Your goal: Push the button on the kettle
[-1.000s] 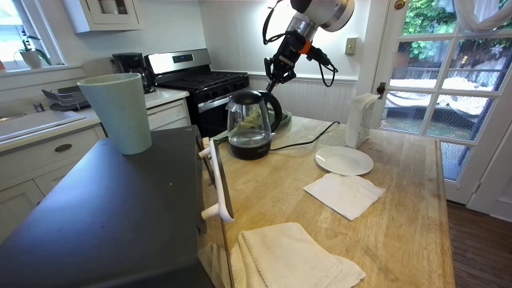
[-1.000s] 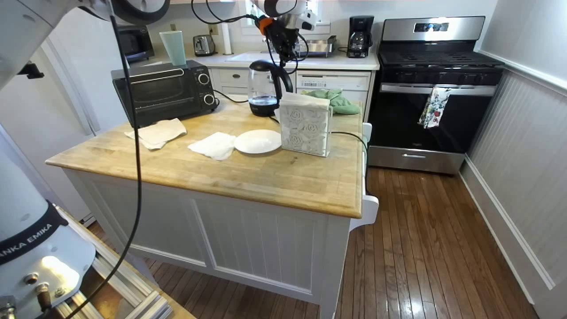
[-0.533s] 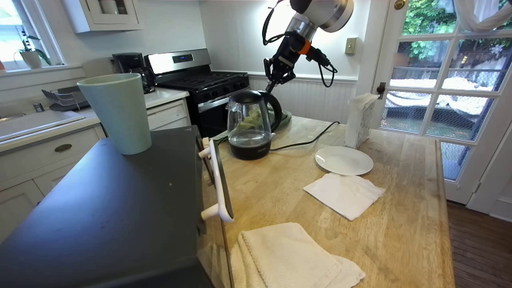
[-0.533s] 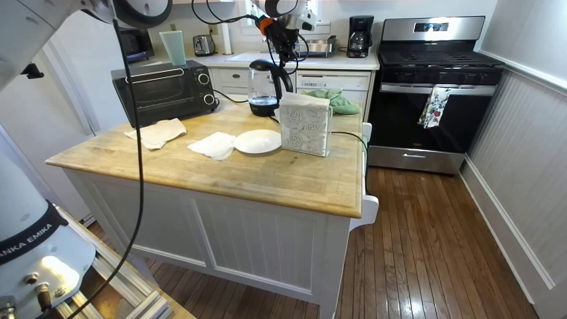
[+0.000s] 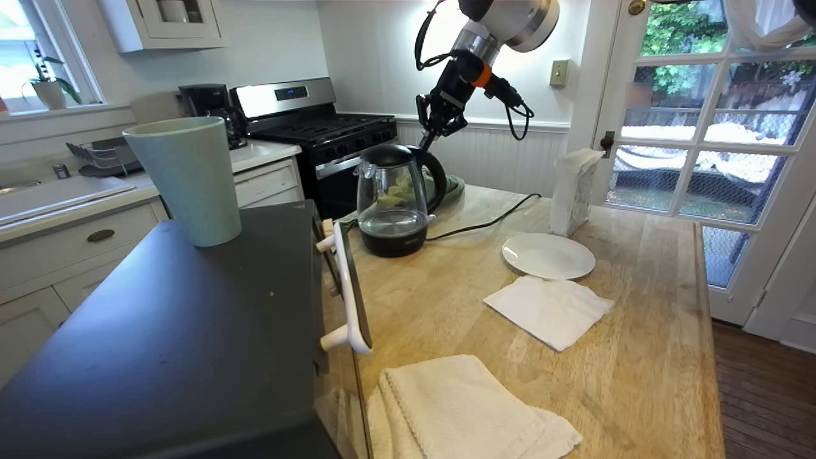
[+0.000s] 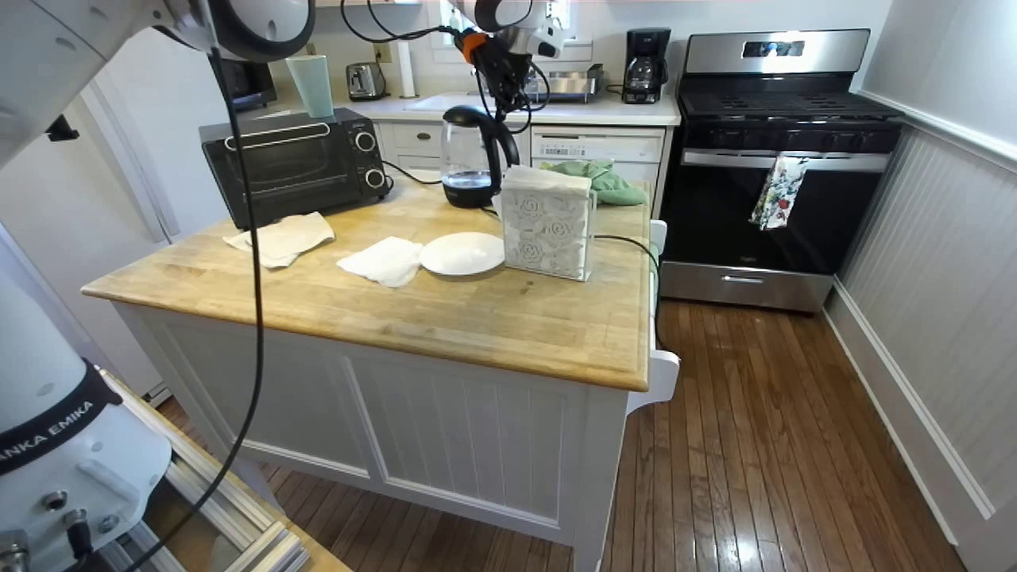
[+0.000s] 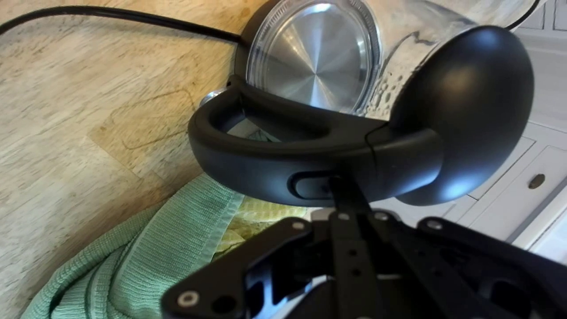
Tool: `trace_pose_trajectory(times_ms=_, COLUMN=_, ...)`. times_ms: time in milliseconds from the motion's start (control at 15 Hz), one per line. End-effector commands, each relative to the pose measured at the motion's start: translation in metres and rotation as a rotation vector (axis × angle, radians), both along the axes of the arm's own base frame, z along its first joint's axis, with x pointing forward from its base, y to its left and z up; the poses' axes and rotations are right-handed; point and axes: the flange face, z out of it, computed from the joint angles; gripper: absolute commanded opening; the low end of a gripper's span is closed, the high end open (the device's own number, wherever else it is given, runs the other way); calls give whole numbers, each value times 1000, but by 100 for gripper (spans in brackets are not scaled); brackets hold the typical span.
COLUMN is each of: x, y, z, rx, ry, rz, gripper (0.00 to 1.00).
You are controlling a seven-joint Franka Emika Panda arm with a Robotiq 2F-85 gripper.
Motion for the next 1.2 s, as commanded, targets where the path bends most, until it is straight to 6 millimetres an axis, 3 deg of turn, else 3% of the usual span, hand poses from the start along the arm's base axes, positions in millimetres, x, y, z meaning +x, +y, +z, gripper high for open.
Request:
trace_pose_trajectory(times_ms=0, x=3, y=21, z=-44, rx=62, ry=93, rz=32, gripper=0)
trace_pose_trajectory(times_ms=333, x=2, y=14, z=-46, rx=70, ry=115, rz=20, gripper=0)
trace_pose_trajectory(times_ms=733, x=-1, y=-6, z=-25, rx=72, ry=96, rz=-24, gripper=0)
trace_pose_trajectory(times_ms=1000, x=-6, y=-28, z=-14, rx=109, ry=91, rz=-62, gripper=0)
trace_pose_trajectory(times_ms=1133, x=-10, y=-43, z=-18, rx=120, ry=103, rz=-68, gripper=0)
